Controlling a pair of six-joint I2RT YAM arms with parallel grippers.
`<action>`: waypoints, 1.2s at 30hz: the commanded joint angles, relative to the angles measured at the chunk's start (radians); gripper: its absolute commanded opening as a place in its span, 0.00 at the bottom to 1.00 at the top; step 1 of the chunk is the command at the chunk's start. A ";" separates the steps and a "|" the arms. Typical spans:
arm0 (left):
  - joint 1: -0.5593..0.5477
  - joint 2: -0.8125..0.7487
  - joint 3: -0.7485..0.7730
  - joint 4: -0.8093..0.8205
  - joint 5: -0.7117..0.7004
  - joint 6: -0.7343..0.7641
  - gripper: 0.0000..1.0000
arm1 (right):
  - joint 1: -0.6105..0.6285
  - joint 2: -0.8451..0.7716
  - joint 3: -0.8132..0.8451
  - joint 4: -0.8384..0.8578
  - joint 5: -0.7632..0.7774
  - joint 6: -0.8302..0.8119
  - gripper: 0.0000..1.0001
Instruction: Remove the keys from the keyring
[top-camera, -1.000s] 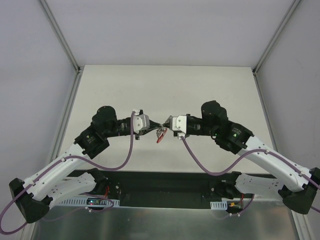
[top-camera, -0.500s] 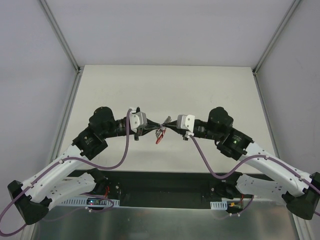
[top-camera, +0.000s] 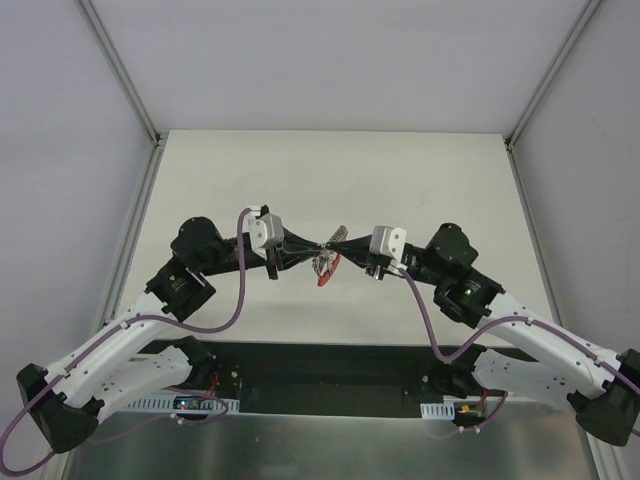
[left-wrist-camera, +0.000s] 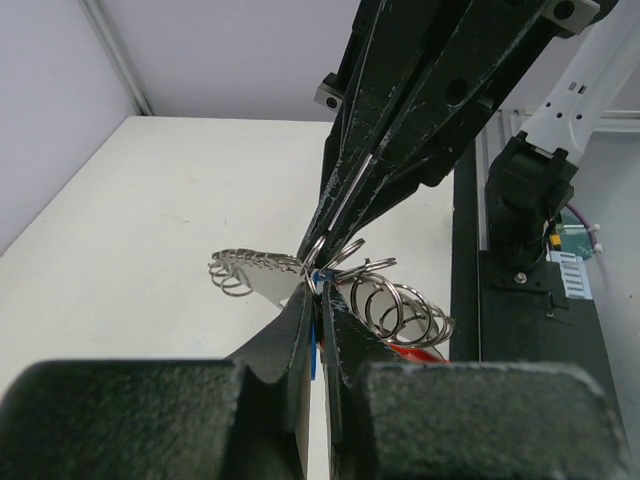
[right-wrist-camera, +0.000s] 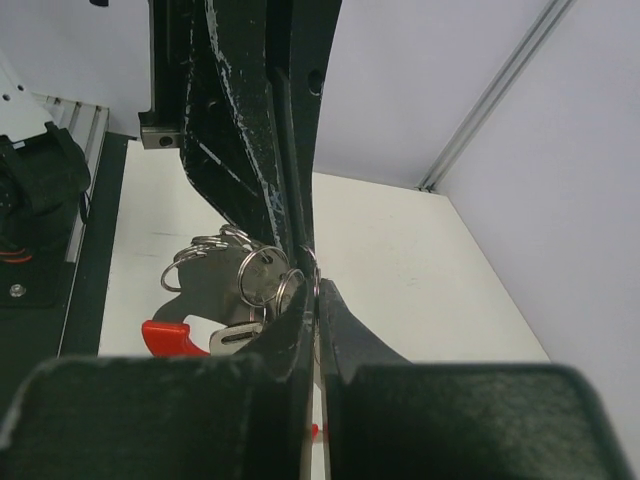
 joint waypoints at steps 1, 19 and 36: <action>0.003 0.012 -0.020 0.128 0.078 -0.096 0.00 | -0.005 -0.025 -0.016 0.248 -0.027 0.081 0.01; 0.048 0.018 -0.046 0.226 0.136 -0.209 0.00 | -0.008 -0.045 -0.059 0.410 -0.064 0.138 0.01; 0.046 -0.005 0.085 -0.087 -0.117 0.223 0.00 | -0.008 -0.037 0.200 -0.265 0.065 0.011 0.50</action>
